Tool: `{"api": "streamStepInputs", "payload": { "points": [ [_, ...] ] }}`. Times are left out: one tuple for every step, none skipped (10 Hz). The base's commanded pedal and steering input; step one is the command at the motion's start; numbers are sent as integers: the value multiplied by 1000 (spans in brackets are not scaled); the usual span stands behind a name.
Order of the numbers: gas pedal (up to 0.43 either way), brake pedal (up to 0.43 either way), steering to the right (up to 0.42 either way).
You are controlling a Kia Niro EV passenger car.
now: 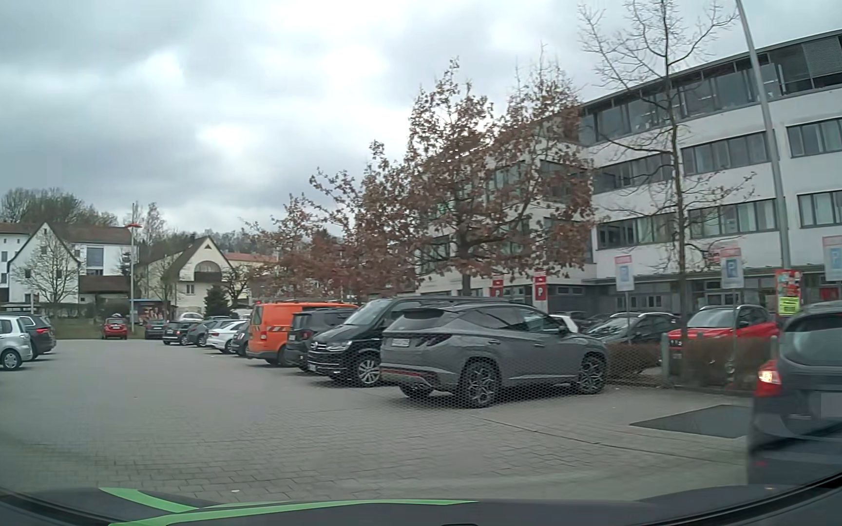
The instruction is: Follow the waypoints while adhering to traffic rules and regulations
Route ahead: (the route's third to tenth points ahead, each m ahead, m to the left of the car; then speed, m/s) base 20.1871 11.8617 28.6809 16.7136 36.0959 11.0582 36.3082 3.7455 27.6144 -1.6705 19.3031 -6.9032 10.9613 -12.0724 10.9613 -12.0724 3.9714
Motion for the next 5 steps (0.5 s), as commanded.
{"api": "streamStepInputs", "payload": {
  "points": [
    [169, 0, -390],
    [169, 0, -361],
    [169, 0, -330],
    [169, 0, -302],
    [169, 0, -276]
  ]
}}
